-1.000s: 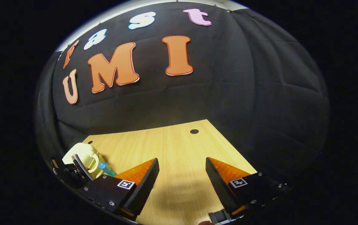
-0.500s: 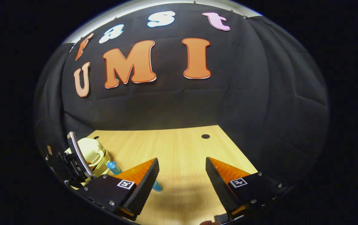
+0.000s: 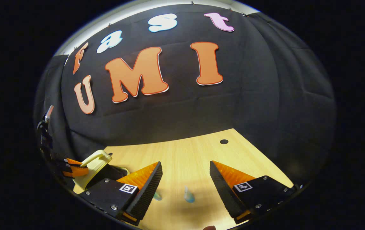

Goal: First open the suitcase, pack the skin care products into it, and then close the suitcase.

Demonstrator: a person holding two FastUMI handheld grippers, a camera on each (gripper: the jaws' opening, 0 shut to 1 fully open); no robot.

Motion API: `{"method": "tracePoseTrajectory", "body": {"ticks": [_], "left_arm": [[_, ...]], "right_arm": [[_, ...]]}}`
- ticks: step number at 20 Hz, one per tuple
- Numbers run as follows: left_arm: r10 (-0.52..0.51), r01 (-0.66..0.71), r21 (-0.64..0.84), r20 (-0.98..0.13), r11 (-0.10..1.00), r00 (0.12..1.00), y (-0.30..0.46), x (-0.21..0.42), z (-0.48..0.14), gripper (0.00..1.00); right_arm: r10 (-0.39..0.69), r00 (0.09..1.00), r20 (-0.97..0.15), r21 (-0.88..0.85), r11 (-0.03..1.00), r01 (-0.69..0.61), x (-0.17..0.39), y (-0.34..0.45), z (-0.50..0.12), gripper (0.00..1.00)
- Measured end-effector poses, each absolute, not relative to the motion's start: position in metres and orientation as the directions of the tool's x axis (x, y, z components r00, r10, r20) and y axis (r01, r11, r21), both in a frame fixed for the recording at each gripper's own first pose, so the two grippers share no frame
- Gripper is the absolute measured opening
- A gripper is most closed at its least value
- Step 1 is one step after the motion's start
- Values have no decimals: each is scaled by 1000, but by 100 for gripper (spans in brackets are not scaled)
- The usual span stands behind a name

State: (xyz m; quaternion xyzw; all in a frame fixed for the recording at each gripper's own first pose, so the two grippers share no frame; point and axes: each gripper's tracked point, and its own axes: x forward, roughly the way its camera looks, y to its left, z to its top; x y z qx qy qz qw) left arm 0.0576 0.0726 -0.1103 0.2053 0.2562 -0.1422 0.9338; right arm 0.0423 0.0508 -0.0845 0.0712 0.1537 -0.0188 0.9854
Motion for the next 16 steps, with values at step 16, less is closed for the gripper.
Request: {"method": "tracePoseTrajectory", "body": {"ticks": [16], "left_arm": [[-209,176,-118,-398,977,893,364,58,-72,2]], "right_arm": [[-3,960,-282,117,992,37,52,199,-57,94]]}}
